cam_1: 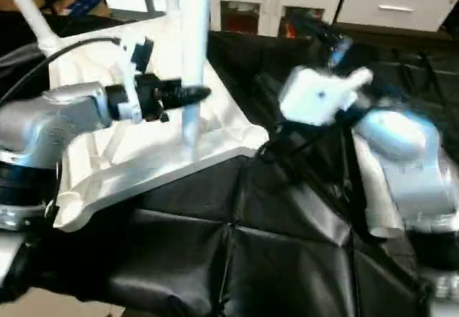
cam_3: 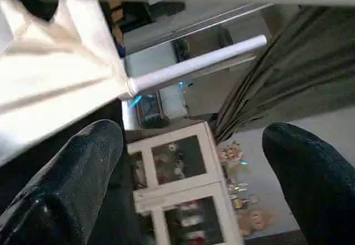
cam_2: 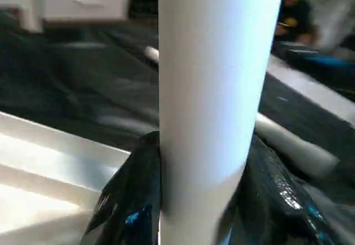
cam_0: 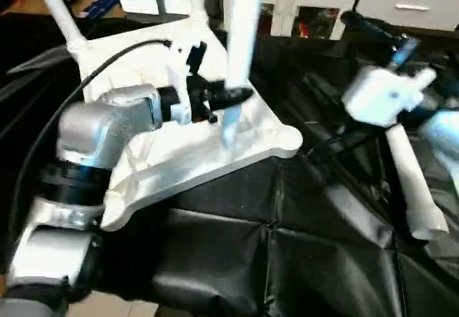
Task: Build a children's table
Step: Insert table leg to table base
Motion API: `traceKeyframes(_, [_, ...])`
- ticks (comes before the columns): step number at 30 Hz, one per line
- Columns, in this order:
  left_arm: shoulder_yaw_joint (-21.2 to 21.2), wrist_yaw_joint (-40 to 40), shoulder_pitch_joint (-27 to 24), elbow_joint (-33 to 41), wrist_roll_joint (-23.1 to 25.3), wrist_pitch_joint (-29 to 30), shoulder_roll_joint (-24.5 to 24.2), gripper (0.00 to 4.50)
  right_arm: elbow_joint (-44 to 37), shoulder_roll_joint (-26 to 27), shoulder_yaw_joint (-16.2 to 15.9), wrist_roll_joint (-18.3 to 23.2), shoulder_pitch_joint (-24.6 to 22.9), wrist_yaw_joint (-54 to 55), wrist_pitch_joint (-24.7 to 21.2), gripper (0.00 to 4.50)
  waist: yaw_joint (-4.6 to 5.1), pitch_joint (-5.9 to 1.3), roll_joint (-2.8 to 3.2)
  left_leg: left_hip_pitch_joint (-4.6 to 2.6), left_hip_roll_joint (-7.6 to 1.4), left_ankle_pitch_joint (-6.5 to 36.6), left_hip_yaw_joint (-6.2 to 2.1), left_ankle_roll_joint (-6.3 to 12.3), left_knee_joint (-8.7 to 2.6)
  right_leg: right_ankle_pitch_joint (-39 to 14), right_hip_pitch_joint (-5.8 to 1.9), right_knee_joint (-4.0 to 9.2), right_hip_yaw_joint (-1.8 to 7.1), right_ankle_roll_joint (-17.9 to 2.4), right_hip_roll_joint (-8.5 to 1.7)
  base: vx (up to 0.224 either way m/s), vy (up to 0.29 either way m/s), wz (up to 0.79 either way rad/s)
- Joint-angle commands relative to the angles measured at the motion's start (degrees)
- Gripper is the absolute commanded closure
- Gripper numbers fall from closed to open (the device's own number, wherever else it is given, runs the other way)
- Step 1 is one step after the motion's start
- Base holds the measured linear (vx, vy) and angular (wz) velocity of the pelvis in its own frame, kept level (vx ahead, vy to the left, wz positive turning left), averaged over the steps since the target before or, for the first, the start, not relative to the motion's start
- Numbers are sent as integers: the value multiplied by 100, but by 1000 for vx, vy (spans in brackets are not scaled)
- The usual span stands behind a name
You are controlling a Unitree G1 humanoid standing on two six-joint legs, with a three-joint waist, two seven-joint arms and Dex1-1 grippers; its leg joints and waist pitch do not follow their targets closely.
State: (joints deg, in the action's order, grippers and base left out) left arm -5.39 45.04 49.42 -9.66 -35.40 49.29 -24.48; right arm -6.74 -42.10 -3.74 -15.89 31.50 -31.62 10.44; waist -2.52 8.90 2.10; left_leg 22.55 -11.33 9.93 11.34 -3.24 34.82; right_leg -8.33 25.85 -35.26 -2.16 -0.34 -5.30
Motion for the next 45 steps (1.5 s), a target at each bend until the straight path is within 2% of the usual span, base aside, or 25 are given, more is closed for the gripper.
traceKeyframes(1, [-181, 321, 223, 101, -4, 257, -119, 292, 370, -128, -274, -402, 252, -47, 376, 2, -11, -617, -26, -109, -22, 678, -22, 543, -290, -483, -487, 271, 159, -1817, -127, 0, 0, 0])
traceKeyframes(5, [-277, 478, 353, 20, 34, 425, -159, 292, 798, -231, -456, -660, 607, -11, 613, 2, 5, -618, -29, -104, -18, 658, -20, 590, -272, -468, -490, 265, 157, -1848, -117, 0, 0, 0])
traceKeyframes(7, [-249, 411, 516, -160, 2, 651, -139, 292, 1213, -265, -615, -946, 996, 83, 838, 2, 16, -629, -30, -94, -6, 613, -27, 599, -258, -407, -499, 241, 149, -1872, -104, 0, 0, 0])
traceKeyframes(10, [55, 88, 713, -401, -339, 1283, 74, 292, 1695, -130, -741, -1297, 1603, 564, 1114, 2, 27, -619, -31, -101, 4, 688, -19, 588, -248, -478, -488, 256, 145, -1909, -99, 0, 0, 0])
traceKeyframes(12, [195, -43, 701, -448, -476, 1644, 177, 292, 1769, -61, -709, -1413, 1731, 869, 1319, 2, 24, -616, -64, -91, 10, 699, -16, 559, -242, -557, -490, 253, 148, -1884, -98, 0, 0, 0])
traceKeyframes(13, [218, -37, 669, -463, -485, 1763, 203, 292, 1817, -32, -699, -1436, 1787, 964, 1440, 2, 23, -617, -83, -85, 13, 664, -16, 604, -241, -546, -488, 253, 145, -1861, -91, 0, 0, 0])
traceKeyframes(16, [347, -137, 593, -541, -525, 2034, 318, 292, 1966, -4, -717, -1497, 1902, 1121, 1637, 2, 26, -626, -72, -85, 14, 639, -18, 684, -234, -524, -484, 254, 138, -1840, -84, 0, 0, 0])
traceKeyframes(17, [351, -138, 593, -543, -528, 2041, 321, 292, 1972, -4, -718, -1499, 1905, 1124, 1642, 2, 31, -618, -92, -77, 20, 625, -17, 732, -231, -477, -481, 250, 138, -1856, -76, 0, 0, 0])
traceKeyframes(19, [478, -188, 595, -588, -619, 2250, 407, 292, 2116, -7, -761, -1546, 1985, 1181, 1771, 2, 29, -628, -75, -78, 13, 583, -22, 798, -223, -389, -471, 247, 130, -1907, -76, 0, 0, 0])
traceKeyframes(21, [546, -251, 577, -556, -720, 2438, 476, 292, 2439, -32, -880, -1673, 2149, 1292, 2015, 2, 46, -617, -77, -70, 14, 634, -24, 807, -213, -468, -462, 247, 108, -1930, -80, 0, 0, 0])
traceKeyframes(25, [645, -274, 514, -330, -946, 2837, 602, 292, 3044, -136, -1077, -1895, 2427, 1419, 2494, 2, 53, -602, -99, -68, 14, 723, -25, 818, -208, -653, -453, 259, 105, -1854, -86, 0, 0, 0])
traceKeyframes(28, [464, -280, 351, -87, -885, 2905, 650, 292, 3517, -204, -1251, -2012, 2650, 1381, 2995, 2, 57, -598, -105, -59, 12, 765, -27, 871, -196, -709, -448, 261, 98, -1825, -93, 0, 0, 0])
traceKeyframes(31, [403, -313, 283, 11, -864, 2912, 689, 292, 3749, -211, -1336, -2090, 2764, 1424, 3202, 2, 64, -602, -108, -45, 21, 715, -28, 922, -188, -653, -455, 249, 98, -1818, -82, 0, 0, 0])
traceKeyframes(32, [398, -324, 274, 28, -866, 2922, 702, 292, 3797, -215, -1363, -2130, 2791, 1453, 3249, 2, 72, -597, -127, -49, 17, 728, -22, 946, -185, -657, -441, 250, 97, -1818, -78, 0, 0, 0])
traceKeyframes(34, [210, -317, 203, 178, -849, 2930, 675, 292, 4171, -235, -1544, -2353, 3012, 1642, 3558, 2, 84, -582, -131, -49, 16, 786, -22, 941, -182, -778, -427, 257, 90, -1791, -77, 0, 0, 0])
traceKeyframes(37, [109, -295, 158, 257, -811, 2965, 663, 292, 4433, -238, -1645, -2501, 3187, 1774, 3788, 2, 93, -570, -138, -50, 23, 856, -19, 909, -183, -901, -423, 267, 92, -1720, -72, 0, 0, 0])
traceKeyframes(38, [93, -286, 145, 253, -813, 3019, 695, 293, 4636, -245, -1738, -2664, 3342, 1899, 3976, 2, 99, -565, -137, -53, 19, 887, -19, 885, -182, -953, -409, 268, 88, -1705, -73, 0, 0, 0])
traceKeyframes(41, [107, -279, 139, 242, -854, 3067, 734, 293, 4776, -273, -1863, -2933, 3480, 2104, 4169, 2, 105, -555, -133, -49, 32, 933, -12, 849, -178, -992, -402, 272, 88, -1665, -61, 0, 0, 0])
traceKeyframes(42, [105, -269, 128, 273, -895, 3107, 747, 293, 4853, -287, -1939, -3068, 3551, 2229, 4280, 2, 102, -556, -104, -53, 28, 920, -19, 828, -180, -967, -401, 264, 89, -1664, -68, 0, 0, 0])
traceKeyframes(44, [93, -262, 103, 341, -965, 3185, 776, 293, 4978, -320, -2081, -3318, 3669, 2472, 4483, 2, 110, -558, -110, -48, 35, 936, -18, 832, -179, -898, -404, 258, 84, -1678, -55, 0, 0, 0])
traceKeyframes(45, [76, -264, 89, 381, -989, 3211, 790, 293, 5036, -343, -2160, -3457, 3725, 2605, 4571, 2, 113, -561, -140, -47, 33, 919, -15, 819, -176, -886, -401, 253, 84, -1672, -55, 0, 0, 0])
